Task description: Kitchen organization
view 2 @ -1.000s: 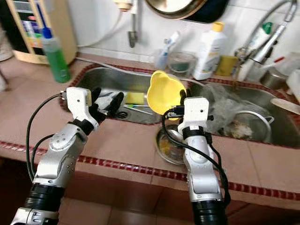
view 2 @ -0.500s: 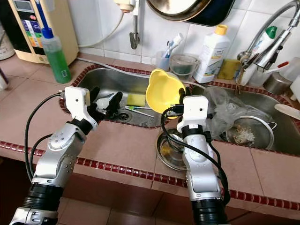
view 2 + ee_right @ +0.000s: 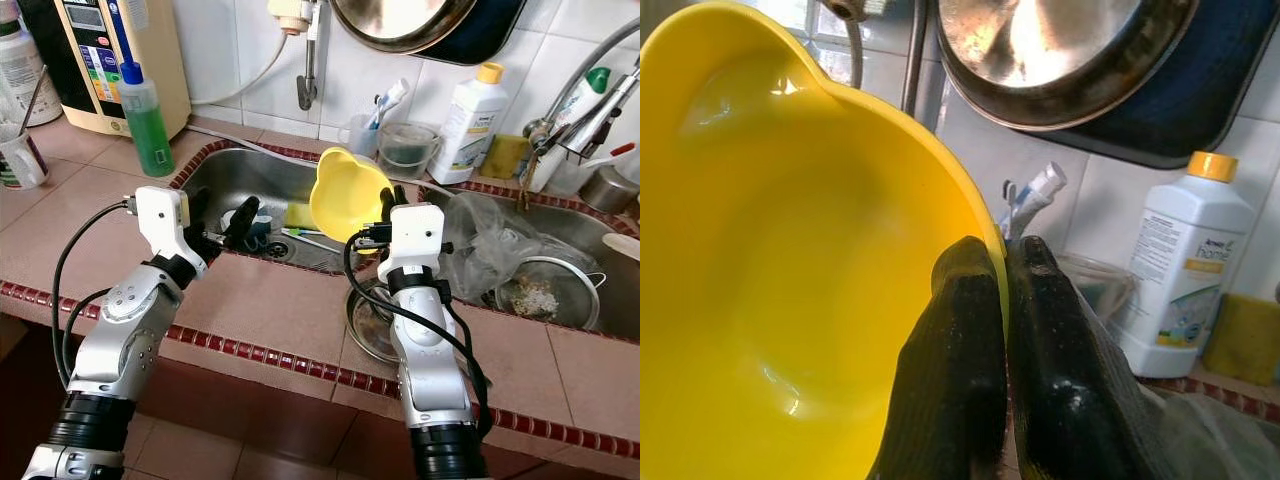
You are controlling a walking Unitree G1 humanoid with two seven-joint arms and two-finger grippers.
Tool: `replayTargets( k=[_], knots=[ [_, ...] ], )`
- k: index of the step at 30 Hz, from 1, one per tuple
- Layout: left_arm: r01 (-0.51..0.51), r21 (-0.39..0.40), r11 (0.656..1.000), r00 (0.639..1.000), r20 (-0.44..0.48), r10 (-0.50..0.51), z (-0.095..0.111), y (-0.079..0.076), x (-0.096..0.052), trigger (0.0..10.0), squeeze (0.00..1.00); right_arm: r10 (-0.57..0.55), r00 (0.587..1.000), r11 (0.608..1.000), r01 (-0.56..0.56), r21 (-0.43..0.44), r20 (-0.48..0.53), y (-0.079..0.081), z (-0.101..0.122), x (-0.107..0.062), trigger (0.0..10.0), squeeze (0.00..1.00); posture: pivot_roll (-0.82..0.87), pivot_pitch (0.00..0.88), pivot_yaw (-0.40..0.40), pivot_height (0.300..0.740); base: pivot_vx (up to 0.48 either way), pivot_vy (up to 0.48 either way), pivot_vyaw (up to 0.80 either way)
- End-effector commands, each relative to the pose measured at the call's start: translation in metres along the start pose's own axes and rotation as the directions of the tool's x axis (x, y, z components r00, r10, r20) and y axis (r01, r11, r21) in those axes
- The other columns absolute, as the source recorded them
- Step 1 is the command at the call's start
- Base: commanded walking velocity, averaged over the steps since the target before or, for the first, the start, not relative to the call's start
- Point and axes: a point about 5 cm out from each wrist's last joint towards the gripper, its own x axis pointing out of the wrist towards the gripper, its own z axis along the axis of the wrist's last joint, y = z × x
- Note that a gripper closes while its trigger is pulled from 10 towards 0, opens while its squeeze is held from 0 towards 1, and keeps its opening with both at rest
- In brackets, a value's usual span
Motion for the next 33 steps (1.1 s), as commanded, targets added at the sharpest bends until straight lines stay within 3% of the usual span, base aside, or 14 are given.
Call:
replayTargets(
  k=[1, 13, 25, 33],
  knots=[
    [-0.007, 0.010, 1.000, 1.000, 0.007, 0.007, 0.004, 0.004, -0.002, 10.0, 0.00, 0.020, 0.999, 1.000, -0.020, 0.008, 0.037, 0.005, 0.008, 0.003, 10.0, 0.00, 0.01, 0.000, -0.055, 0.740, 0.000, 0.476, 0.00],
    [0.007, 0.012, 1.000, 1.000, 0.005, -0.007, 0.004, 0.002, -0.003, 10.0, 0.00, 0.028, 0.999, 1.000, -0.028, 0.010, 0.038, 0.007, 0.008, 0.002, 10.0, 0.00, 0.01, 0.000, -0.052, 0.740, 0.000, 0.463, 0.00],
    [0.059, 0.058, 0.997, 0.998, 0.002, -0.059, 0.001, -0.008, -0.004, 10.0, 0.00, 0.037, 0.999, 0.999, -0.037, 0.008, 0.025, 0.009, 0.006, 0.002, 10.0, 0.00, 0.01, 0.000, -0.052, 0.740, 0.000, 0.000, 0.00],
    [0.065, 0.072, 0.995, 0.998, 0.010, -0.066, 0.003, -0.008, -0.005, 10.0, 0.00, 0.027, 1.000, 0.999, -0.028, 0.020, 0.012, 0.008, 0.004, 0.003, 10.0, 0.00, 0.01, 0.000, -0.053, 0.740, 0.000, 0.000, -0.71]
  ],
)
